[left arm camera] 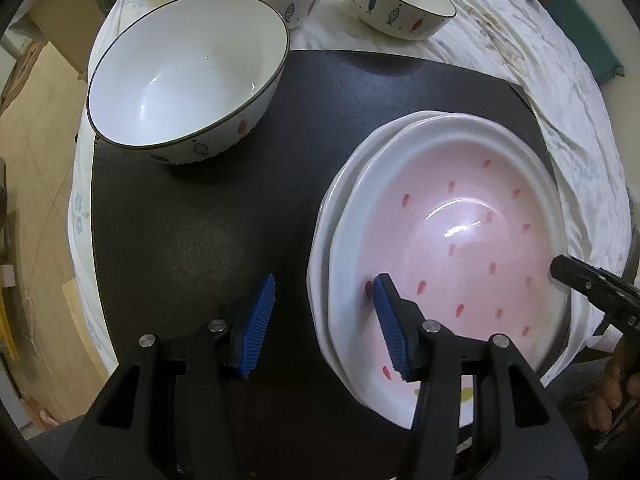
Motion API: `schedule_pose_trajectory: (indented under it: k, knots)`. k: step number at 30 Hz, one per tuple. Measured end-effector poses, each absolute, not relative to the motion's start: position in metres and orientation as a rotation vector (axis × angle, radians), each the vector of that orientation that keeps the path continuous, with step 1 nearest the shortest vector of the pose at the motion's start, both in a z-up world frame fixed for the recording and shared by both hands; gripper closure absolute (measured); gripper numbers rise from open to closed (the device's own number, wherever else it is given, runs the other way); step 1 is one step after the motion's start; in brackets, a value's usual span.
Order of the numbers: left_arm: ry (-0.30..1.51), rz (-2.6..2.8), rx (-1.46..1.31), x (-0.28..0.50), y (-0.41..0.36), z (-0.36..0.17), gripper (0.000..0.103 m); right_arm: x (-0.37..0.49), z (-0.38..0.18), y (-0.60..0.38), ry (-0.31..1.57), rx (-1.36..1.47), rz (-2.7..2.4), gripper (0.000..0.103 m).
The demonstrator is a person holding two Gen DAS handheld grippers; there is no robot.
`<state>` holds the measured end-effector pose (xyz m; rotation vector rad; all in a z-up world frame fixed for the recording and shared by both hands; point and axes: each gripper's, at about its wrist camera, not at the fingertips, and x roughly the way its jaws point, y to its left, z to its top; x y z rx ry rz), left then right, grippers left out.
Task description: Organize plates and bowls
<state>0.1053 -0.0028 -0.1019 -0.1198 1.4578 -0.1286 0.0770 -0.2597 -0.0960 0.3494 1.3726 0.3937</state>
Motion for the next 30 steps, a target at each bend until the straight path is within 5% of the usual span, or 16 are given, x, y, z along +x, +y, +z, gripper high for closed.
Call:
schedule_pose_trajectory:
  k: [25, 26, 29, 30]
  knots:
    - [1.255, -0.116, 0.004, 0.091, 0.006, -0.053, 0.049, 0.059, -0.078, -0.254, 1.185, 0.235, 0.340, 0.083]
    - [1.244, -0.116, -0.005, 0.092, 0.006, -0.051, 0.049, 0.056, -0.076, -0.254, 1.173, 0.239, 0.335, 0.078]
    - [1.207, -0.100, -0.017, 0.091, 0.007, -0.043, 0.046, 0.049, -0.070, -0.253, 1.142, 0.255, 0.326, 0.022]
    - [1.190, -0.096, -0.009, 0.091, 0.004, -0.040, 0.042, 0.046, -0.068, -0.252, 1.127, 0.251, 0.322, 0.018]
